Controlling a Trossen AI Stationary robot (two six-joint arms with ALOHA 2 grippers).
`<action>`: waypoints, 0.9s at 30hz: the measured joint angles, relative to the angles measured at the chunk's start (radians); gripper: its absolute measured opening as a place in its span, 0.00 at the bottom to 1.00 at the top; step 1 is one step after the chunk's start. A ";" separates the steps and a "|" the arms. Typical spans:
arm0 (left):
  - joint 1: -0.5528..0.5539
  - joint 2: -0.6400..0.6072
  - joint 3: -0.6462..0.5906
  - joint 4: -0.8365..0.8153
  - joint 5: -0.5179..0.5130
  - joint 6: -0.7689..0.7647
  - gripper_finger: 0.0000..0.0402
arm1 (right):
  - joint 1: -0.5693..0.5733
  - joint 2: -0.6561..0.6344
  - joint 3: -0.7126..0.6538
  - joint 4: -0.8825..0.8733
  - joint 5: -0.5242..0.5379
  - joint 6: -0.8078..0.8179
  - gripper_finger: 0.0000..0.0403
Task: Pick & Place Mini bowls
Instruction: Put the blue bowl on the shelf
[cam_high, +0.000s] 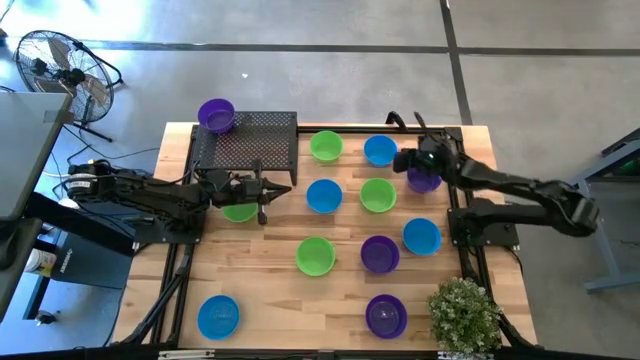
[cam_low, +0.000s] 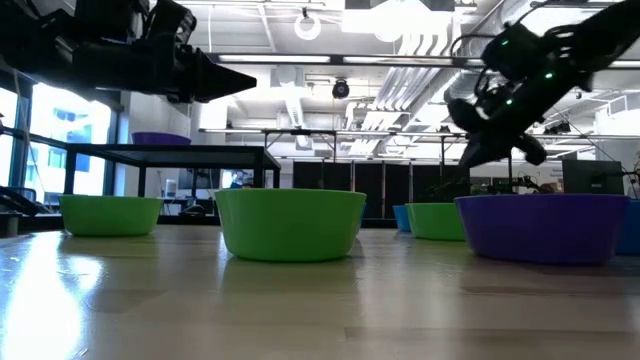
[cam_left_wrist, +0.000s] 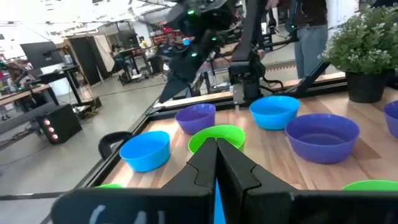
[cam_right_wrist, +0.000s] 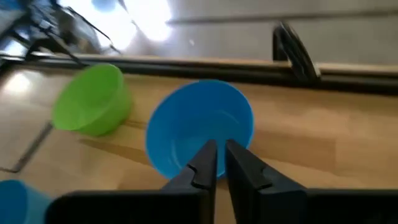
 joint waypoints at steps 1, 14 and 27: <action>0.000 0.000 0.000 -0.005 0.001 0.000 0.00 | -0.010 0.035 0.016 -0.004 -0.007 0.013 0.10; 0.000 0.000 0.000 -0.029 0.002 0.000 0.00 | -0.081 0.317 0.076 0.053 -0.030 0.061 0.27; 0.000 0.000 0.000 -0.028 0.004 -0.001 0.00 | -0.093 0.464 0.077 0.203 -0.018 0.061 0.26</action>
